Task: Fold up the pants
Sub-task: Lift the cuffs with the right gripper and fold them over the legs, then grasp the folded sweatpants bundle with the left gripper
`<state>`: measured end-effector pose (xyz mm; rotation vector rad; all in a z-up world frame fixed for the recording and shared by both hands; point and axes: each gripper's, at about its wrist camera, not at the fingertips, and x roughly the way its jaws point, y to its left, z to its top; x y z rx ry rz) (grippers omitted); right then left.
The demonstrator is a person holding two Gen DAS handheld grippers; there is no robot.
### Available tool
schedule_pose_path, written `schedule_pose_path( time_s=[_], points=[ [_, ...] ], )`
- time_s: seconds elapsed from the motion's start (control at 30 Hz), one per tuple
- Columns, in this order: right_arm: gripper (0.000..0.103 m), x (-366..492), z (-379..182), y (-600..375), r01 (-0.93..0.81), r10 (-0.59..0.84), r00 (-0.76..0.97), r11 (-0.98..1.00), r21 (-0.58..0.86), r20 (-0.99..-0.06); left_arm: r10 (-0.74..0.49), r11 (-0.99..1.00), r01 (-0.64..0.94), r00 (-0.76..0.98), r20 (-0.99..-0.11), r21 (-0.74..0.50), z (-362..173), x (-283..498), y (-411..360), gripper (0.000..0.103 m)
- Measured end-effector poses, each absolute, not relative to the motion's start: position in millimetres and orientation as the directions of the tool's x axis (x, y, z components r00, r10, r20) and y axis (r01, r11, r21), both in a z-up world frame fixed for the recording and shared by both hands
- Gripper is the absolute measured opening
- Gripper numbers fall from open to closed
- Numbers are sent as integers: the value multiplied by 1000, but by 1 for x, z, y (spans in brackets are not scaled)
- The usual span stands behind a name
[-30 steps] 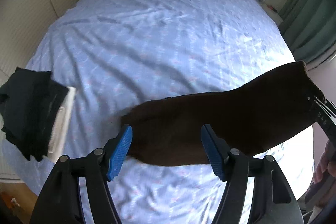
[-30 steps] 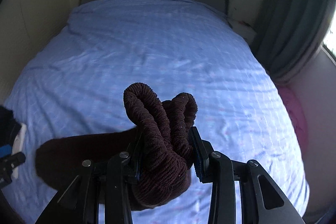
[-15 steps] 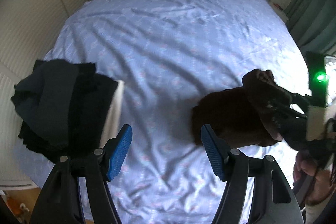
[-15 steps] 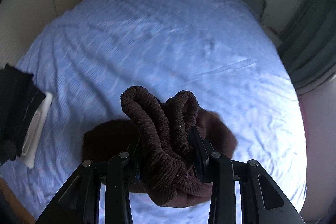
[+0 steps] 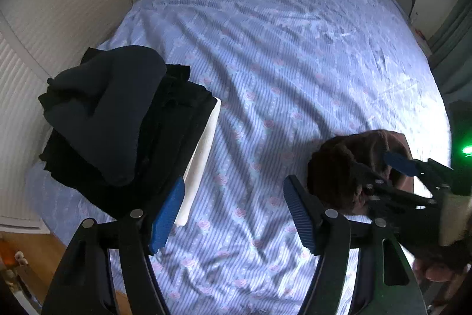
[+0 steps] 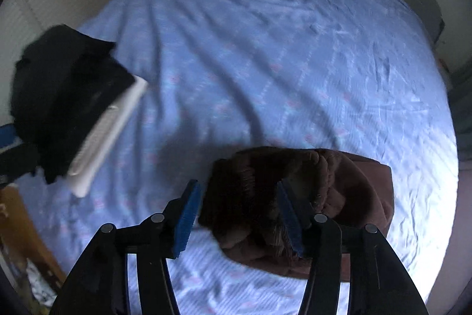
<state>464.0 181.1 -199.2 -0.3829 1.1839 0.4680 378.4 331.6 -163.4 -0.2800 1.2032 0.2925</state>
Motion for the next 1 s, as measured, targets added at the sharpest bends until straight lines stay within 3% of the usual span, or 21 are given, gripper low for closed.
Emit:
schedule_pose_path(
  time_s=[0.1,0.2,0.4,0.67,1.0],
  points=[
    [57,456,-177,152,-506,208,321,862,19,-924,47,945,-317,361,-931,-75,-156,375,311,70],
    [68,452,-159,100,-433,233,366,899,57,-901,8,958,-266,385,-923,-103,-153,377,281,73],
    [68,452,-161,0,-290,177,376,955,66,-909,-113,977,-120,409,-905,-176,-160,407,206,73],
    [68,457,-193,-78,-121,144,348,987,108,-926,-92,995,69,370,-924,-71,-192,466,125,72],
    [68,465,-219,-95,-82,206,304,978,190,-930,-27,998,-50,204,-979,-38,-252,518,119,68]
  ],
)
